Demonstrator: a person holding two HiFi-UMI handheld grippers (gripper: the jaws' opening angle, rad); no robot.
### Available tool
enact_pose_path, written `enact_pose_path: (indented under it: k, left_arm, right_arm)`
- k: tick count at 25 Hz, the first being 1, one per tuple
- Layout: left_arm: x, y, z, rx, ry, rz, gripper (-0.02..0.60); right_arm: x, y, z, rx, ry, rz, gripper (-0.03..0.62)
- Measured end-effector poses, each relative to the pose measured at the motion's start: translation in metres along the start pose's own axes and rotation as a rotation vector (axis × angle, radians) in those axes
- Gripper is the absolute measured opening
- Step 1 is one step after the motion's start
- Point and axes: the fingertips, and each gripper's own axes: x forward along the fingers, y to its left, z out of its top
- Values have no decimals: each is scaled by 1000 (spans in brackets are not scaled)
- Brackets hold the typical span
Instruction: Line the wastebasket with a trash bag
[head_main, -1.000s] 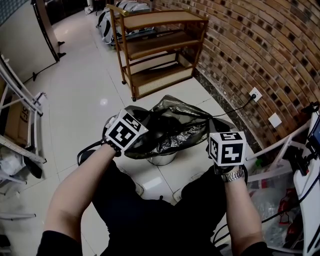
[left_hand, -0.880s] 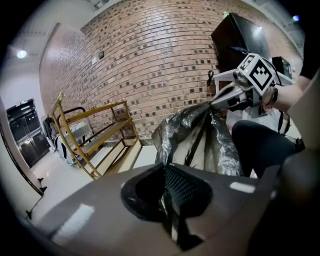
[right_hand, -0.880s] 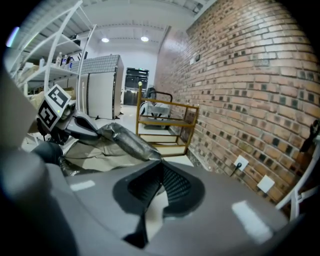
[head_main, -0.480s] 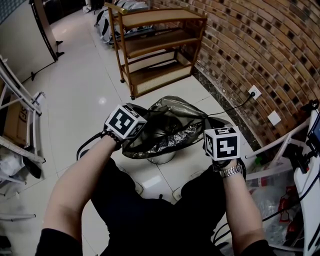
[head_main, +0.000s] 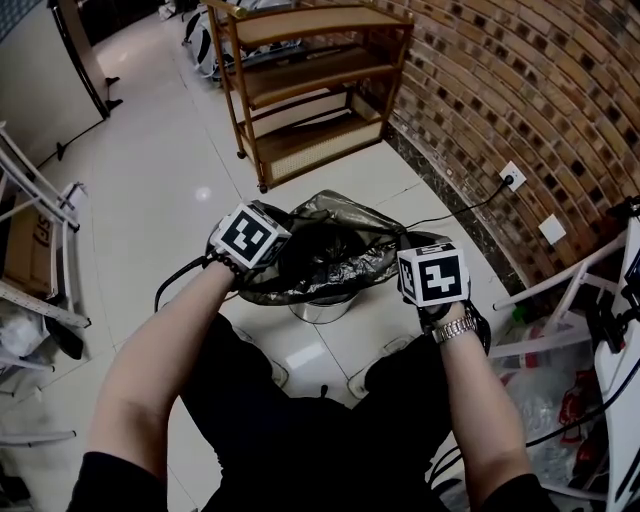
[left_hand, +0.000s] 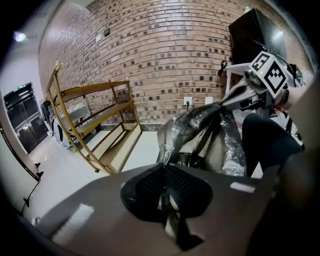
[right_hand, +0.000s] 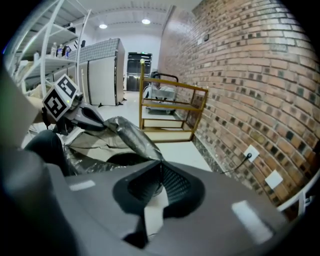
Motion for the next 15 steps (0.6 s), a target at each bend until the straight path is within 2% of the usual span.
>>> enact_pose_path:
  k: [5, 8, 15]
  left_arm:
    - [13, 1, -1, -11, 17, -54, 5]
    - [20, 9, -10, -31, 78, -45, 5]
    - [38, 26, -8, 8, 125, -18, 5]
  right_arm:
    - [11, 1, -5, 19, 34, 17, 6]
    - [19, 3, -10, 30, 55, 39, 6]
    - [39, -3, -20, 54, 113, 36, 6]
